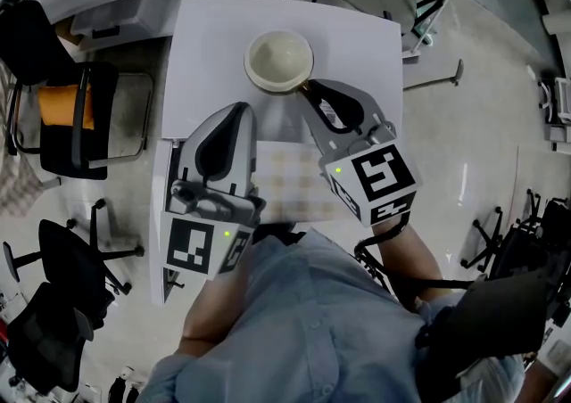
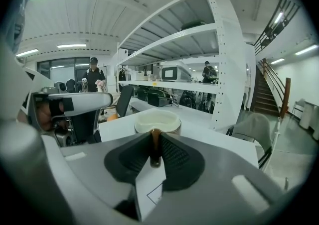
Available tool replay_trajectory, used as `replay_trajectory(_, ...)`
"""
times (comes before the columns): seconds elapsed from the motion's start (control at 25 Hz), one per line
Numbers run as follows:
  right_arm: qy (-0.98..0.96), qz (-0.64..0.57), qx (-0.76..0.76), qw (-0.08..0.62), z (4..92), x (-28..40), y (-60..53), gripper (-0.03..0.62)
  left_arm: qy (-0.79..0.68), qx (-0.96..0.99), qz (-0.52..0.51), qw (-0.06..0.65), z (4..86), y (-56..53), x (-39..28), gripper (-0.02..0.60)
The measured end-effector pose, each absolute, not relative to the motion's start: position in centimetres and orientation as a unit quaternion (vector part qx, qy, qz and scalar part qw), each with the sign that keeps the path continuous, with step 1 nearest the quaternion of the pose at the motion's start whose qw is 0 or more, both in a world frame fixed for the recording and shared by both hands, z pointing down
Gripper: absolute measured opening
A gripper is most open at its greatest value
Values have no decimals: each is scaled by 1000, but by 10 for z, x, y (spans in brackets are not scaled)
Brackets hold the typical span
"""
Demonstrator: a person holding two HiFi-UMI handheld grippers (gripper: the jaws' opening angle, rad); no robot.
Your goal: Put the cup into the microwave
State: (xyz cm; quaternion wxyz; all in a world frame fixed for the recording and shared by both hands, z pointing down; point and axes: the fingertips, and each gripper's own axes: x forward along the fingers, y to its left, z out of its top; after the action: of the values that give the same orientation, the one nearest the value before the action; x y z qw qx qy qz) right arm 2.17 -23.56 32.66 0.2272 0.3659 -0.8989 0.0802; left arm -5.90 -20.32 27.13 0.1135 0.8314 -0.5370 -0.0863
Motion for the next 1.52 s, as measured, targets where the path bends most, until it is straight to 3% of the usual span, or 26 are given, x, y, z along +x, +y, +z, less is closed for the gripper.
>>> replay_trajectory(0.28,-893,98,357,257,340,31,-219,66,-532,835,-86,112,272,-199,-51,5)
replay_trajectory(1.12,-881,85,392,252,353,17,-202,84,-522,843,-81,100,262,-187,-44,5)
replay_trajectory(1.36,-886,96,401,210,349,23,-187,165,-515,850,-71,82,249,-148,-32,5)
replay_trajectory(1.52,-903,127,397,103,323,32,-160,201,-509,854,-67,86,242,-109,-22,5)
